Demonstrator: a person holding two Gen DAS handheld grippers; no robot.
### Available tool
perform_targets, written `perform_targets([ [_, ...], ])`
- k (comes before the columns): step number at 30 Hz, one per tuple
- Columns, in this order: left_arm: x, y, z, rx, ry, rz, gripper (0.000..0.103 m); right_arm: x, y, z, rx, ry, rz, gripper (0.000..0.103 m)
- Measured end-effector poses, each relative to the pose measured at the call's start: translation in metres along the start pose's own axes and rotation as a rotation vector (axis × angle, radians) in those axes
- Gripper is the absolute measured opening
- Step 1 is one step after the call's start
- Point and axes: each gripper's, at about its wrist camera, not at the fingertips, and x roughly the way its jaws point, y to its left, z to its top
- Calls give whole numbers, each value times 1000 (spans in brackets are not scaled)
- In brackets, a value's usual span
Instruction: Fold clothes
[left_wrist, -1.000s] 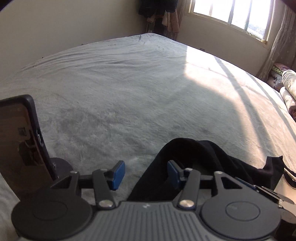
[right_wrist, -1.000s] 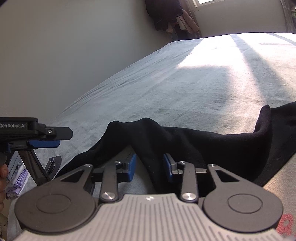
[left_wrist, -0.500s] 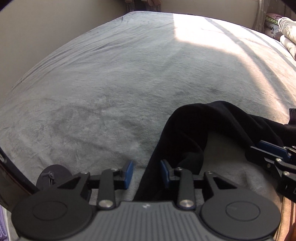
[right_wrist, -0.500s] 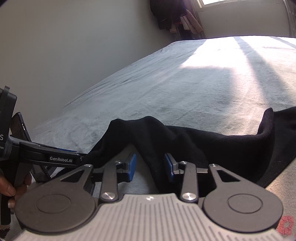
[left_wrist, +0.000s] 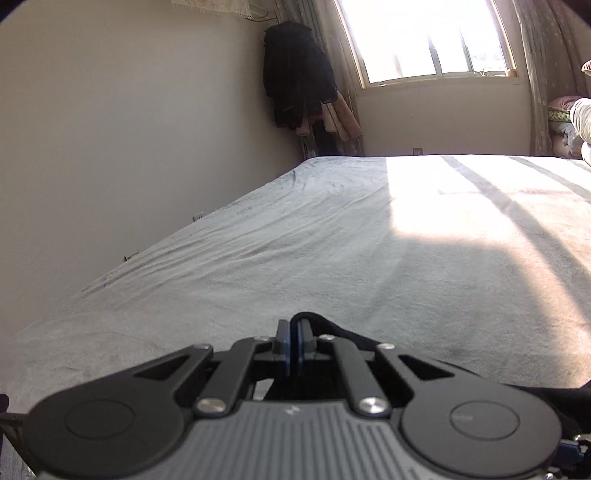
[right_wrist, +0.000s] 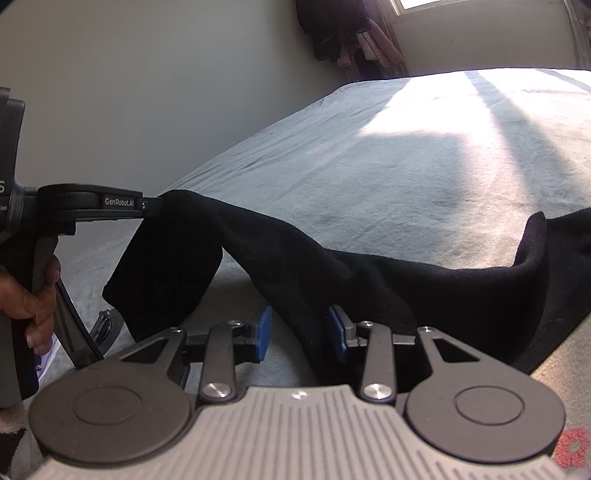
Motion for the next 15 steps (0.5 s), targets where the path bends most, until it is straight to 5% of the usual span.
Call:
perform_targets([
  [3, -4, -5, 8, -6, -72, 26, 4, 0, 0, 0, 3, -2, 12, 38],
  [11, 1, -10, 3, -13, -27, 188, 11, 1, -2, -1, 11, 8, 23, 38],
  [15, -8, 10, 8, -163, 38, 106, 40, 1, -3, 0, 15, 9, 25, 38],
])
